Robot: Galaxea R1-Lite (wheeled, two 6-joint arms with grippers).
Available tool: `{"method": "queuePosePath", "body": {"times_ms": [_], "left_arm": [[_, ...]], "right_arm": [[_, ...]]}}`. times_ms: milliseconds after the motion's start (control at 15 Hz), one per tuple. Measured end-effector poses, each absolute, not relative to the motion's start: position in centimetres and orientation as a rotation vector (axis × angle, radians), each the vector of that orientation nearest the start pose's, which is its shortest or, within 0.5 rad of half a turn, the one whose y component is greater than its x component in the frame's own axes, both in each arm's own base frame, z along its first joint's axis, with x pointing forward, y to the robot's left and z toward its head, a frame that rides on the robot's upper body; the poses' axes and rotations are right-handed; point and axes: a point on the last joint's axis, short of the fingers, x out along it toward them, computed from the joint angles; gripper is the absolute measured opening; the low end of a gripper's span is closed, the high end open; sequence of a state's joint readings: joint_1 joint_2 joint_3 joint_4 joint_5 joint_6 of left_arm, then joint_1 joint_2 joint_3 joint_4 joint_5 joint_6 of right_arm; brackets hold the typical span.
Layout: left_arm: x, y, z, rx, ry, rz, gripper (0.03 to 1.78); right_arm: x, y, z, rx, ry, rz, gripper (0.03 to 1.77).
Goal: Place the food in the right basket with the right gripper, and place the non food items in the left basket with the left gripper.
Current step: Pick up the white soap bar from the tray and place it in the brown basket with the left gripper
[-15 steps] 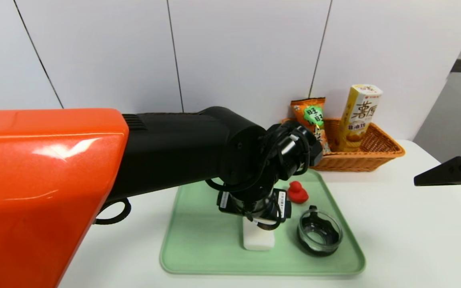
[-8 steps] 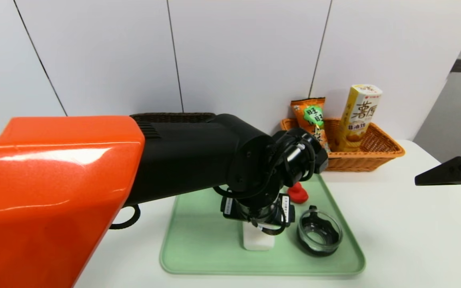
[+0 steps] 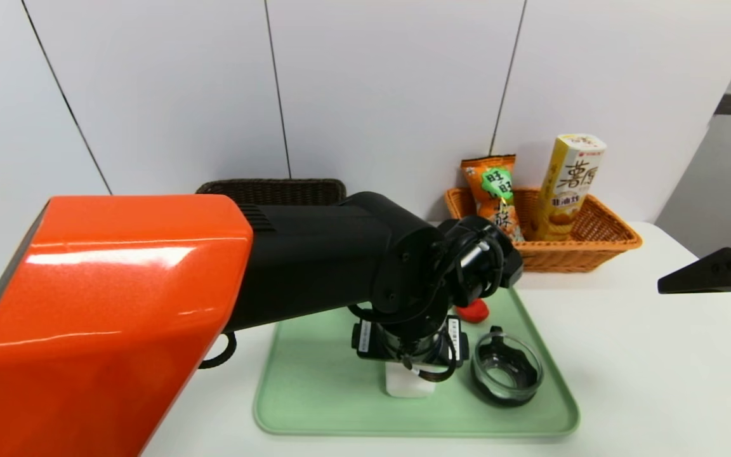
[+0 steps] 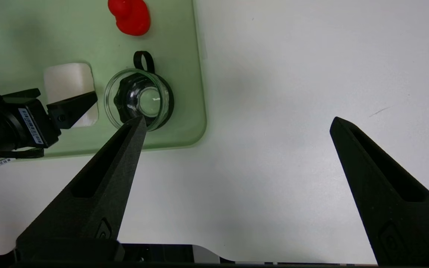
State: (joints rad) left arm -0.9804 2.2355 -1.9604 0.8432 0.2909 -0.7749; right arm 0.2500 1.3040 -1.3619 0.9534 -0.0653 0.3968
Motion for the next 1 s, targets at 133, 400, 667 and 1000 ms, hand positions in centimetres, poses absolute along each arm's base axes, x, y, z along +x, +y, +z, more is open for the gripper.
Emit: {"method": "queuePosePath", "body": {"times_ms": [133, 400, 667, 1000], "left_arm": [[23.87, -34.43, 16.80, -0.019, 1.061, -0.215, 1.69], [23.92, -34.54, 16.49, -0.013, 1.065, -0.211, 1.69], [24.02, -34.67, 16.17, -0.008, 1.067, -0.209, 1.69], [24.07, -34.73, 15.93, 0.006, 1.066, -0.206, 1.69]], "right_arm": [[15.06, 3.69, 29.49, 0.228, 0.903, -0.006, 1.71], [15.13, 3.70, 29.45, 0.228, 0.906, -0.007, 1.71], [15.25, 3.74, 29.36, 0.227, 0.911, -0.008, 1.71], [15.39, 3.77, 29.30, 0.226, 0.914, -0.007, 1.71]]}}
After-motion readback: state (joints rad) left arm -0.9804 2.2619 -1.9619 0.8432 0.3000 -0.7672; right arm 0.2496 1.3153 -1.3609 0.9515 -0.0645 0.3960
